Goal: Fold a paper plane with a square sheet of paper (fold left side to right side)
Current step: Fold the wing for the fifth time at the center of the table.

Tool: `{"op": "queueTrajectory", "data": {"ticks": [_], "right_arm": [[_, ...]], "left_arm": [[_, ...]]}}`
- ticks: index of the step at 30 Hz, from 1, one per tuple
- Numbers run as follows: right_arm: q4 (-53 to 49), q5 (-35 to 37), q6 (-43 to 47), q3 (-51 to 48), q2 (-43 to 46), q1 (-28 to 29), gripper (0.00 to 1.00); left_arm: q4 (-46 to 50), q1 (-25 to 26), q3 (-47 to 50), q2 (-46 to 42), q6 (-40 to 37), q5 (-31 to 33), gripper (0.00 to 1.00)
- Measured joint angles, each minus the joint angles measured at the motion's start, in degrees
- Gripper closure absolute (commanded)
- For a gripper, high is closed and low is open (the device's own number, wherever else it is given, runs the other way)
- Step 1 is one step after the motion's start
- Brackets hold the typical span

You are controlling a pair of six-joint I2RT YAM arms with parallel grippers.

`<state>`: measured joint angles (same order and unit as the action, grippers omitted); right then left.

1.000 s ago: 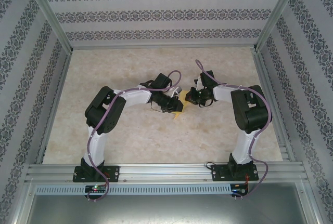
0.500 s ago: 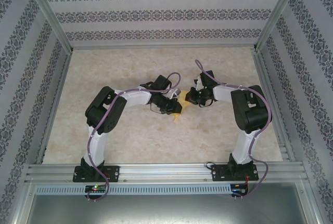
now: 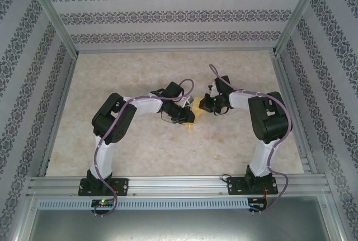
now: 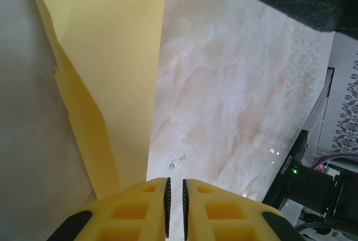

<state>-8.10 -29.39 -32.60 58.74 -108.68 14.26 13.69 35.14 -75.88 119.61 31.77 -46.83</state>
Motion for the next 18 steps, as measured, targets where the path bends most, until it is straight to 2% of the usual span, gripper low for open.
{"op": "queueTrajectory", "data": {"ticks": [18], "right_arm": [[-1.0,0.8,1.0,0.5,0.0,0.2,0.97]], "left_arm": [[0.0,0.0,0.4,0.8,-0.3,1.0,0.83]]}}
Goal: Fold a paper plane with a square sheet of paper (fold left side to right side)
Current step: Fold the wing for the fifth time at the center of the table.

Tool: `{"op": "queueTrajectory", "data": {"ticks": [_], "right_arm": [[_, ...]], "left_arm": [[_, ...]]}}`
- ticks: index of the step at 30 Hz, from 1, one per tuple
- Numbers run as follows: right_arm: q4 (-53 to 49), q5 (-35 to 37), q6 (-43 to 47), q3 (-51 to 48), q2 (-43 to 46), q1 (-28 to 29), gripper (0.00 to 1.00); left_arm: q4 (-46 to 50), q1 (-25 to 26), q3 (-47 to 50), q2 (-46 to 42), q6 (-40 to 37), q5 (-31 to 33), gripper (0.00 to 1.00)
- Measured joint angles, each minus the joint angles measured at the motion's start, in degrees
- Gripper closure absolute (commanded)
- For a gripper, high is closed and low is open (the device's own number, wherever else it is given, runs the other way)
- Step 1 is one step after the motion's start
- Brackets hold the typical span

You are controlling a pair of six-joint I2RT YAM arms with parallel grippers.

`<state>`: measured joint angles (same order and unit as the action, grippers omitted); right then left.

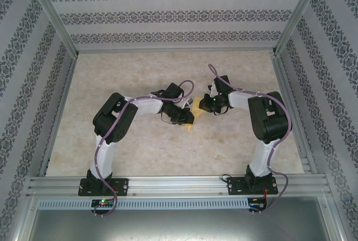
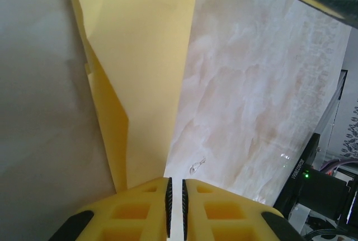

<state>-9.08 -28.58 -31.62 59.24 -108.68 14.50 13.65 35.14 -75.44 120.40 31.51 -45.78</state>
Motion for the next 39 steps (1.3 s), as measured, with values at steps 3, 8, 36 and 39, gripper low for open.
{"op": "queueTrajectory", "data": {"ticks": [3,8,36,39], "right_arm": [[-0.2,0.0,0.2,0.1,0.0,0.0,0.97],[-0.3,0.0,0.2,0.2,0.0,0.0,0.97],[13.4,-5.4,-3.5,-14.7,14.1,4.1,0.97],[14.9,-5.4,-3.6,-14.7,12.5,4.2,0.98]], "left_arm": [[-0.3,0.0,0.4,0.0,0.0,0.0,0.83],[-1.0,0.0,1.0,0.0,0.0,0.0,0.84],[-9.8,-0.7,6.4,-0.9,0.0,-1.9,0.9],[-9.8,-0.7,6.4,-0.9,0.0,-1.9,0.9]]}}
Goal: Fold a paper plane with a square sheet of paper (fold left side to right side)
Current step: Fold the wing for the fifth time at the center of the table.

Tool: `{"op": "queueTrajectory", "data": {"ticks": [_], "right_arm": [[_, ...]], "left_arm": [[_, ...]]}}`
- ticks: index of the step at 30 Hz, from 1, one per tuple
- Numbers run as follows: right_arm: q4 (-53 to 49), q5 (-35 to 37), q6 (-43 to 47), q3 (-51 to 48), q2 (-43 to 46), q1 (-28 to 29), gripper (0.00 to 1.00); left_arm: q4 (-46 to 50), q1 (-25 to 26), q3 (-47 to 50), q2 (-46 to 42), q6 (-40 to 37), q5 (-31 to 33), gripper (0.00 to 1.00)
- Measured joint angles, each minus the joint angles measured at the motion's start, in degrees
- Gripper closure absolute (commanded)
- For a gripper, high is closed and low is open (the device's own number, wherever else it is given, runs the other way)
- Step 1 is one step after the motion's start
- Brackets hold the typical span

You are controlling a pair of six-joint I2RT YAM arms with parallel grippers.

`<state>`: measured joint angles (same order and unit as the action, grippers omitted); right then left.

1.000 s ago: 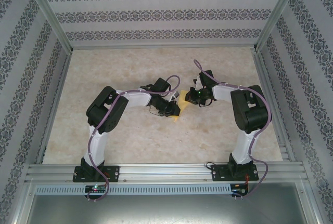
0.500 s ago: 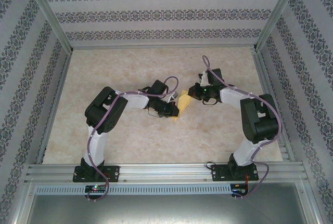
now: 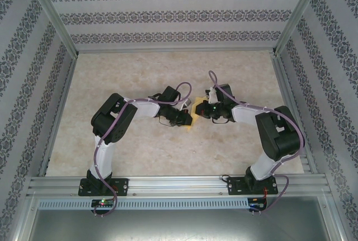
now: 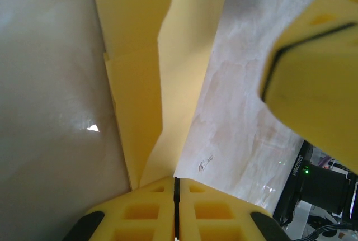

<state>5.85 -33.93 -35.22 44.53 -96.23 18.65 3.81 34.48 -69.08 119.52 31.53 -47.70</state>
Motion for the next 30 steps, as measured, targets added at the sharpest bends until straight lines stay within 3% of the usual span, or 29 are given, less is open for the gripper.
{"op": "queueTrajectory", "data": {"ticks": [13,30], "right_arm": [[1.1,0.6,1.2,1.6,-6.0,0.0,0.98],[-0.5,0.7,4.0,3.0,-7.5,-2.4,0.98]], "left_arm": [[0.2,0.0,0.0,0.0,0.0,0.0,0.9],[0.2,0.0,0.0,0.0,-0.4,0.0,0.9]]}}
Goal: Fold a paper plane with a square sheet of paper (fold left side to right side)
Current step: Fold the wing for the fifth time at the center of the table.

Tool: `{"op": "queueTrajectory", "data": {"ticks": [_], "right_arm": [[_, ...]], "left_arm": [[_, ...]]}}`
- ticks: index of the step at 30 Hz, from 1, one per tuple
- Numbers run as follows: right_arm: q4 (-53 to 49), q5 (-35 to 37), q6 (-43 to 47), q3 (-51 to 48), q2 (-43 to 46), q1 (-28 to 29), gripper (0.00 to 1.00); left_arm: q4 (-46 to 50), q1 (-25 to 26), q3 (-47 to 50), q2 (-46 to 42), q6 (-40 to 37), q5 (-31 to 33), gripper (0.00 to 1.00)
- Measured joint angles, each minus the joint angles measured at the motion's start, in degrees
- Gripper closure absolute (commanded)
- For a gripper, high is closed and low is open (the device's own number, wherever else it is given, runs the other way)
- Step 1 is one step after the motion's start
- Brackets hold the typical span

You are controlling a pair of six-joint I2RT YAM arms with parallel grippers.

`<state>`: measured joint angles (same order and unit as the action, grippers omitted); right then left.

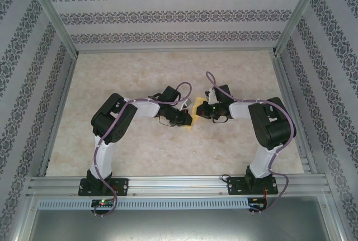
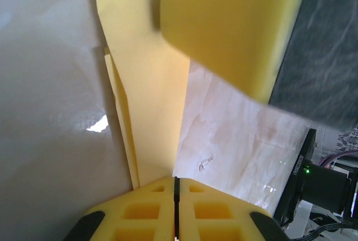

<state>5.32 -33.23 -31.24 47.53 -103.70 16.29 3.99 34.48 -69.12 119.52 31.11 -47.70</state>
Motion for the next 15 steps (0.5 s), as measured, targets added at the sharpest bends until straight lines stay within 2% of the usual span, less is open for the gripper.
{"op": "queueTrajectory", "data": {"ticks": [15], "right_arm": [[-7.3,2.4,3.2,8.3,-4.3,-5.0,0.98]], "left_arm": [[0.0,0.0,0.0,0.0,-0.1,0.0,0.9]]}}
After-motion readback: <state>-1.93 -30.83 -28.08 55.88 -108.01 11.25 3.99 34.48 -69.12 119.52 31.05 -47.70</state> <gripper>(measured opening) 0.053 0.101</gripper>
